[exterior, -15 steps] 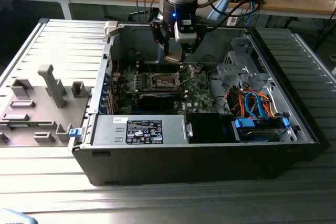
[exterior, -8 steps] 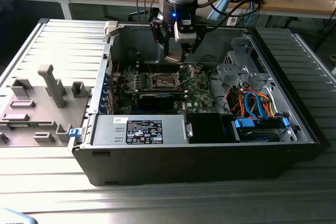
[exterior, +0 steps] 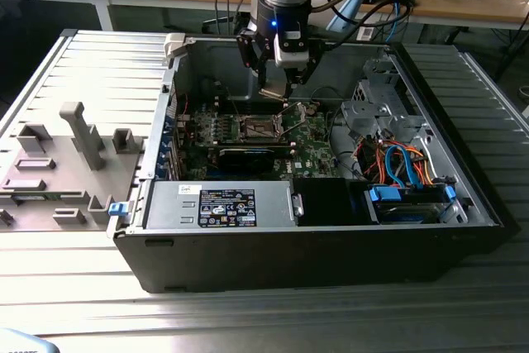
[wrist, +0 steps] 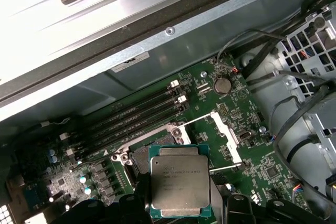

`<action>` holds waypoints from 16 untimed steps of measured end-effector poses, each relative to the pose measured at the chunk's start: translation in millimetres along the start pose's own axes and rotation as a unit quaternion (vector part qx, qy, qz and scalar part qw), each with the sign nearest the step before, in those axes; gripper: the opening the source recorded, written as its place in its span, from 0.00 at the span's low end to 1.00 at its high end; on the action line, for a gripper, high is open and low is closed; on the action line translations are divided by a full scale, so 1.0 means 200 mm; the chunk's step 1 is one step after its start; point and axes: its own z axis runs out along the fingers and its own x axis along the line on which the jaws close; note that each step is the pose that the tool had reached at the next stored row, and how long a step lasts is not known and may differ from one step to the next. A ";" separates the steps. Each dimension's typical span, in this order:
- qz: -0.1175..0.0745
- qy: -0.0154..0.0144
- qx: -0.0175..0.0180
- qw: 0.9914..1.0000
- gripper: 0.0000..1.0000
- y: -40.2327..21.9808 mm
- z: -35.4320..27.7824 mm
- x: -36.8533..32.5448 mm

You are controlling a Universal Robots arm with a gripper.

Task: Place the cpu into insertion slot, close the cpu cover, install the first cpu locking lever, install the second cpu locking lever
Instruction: 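Place the cpu into insertion slot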

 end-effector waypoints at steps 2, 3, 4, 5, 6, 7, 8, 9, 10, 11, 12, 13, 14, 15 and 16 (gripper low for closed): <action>0.001 0.000 0.000 1.000 0.55 0.000 0.000 0.000; 0.001 0.000 0.000 1.000 0.55 0.000 0.000 0.000; 0.001 0.000 0.000 1.000 0.55 0.000 0.000 0.000; 0.002 0.000 0.000 1.000 0.55 0.000 0.000 0.000; 0.002 0.000 0.000 1.000 0.55 0.000 0.000 0.000; 0.003 0.000 0.000 1.000 0.55 0.000 0.000 0.000; 0.003 0.000 0.000 1.000 0.55 0.000 0.000 0.000; 0.004 0.000 0.000 1.000 0.55 0.000 0.000 0.000; 0.004 0.000 0.000 1.000 0.55 0.000 0.000 0.000; 0.005 0.000 0.000 1.000 0.55 0.000 0.000 0.000; 0.005 0.000 0.000 1.000 0.55 0.000 0.000 0.000; 0.006 0.000 0.000 1.000 0.55 0.000 0.000 0.000; 0.006 0.000 0.000 1.000 0.55 0.000 0.000 0.000; 0.007 -0.001 0.000 1.000 0.55 0.000 0.000 0.000; 0.007 -0.001 0.000 1.000 0.55 0.000 0.000 0.000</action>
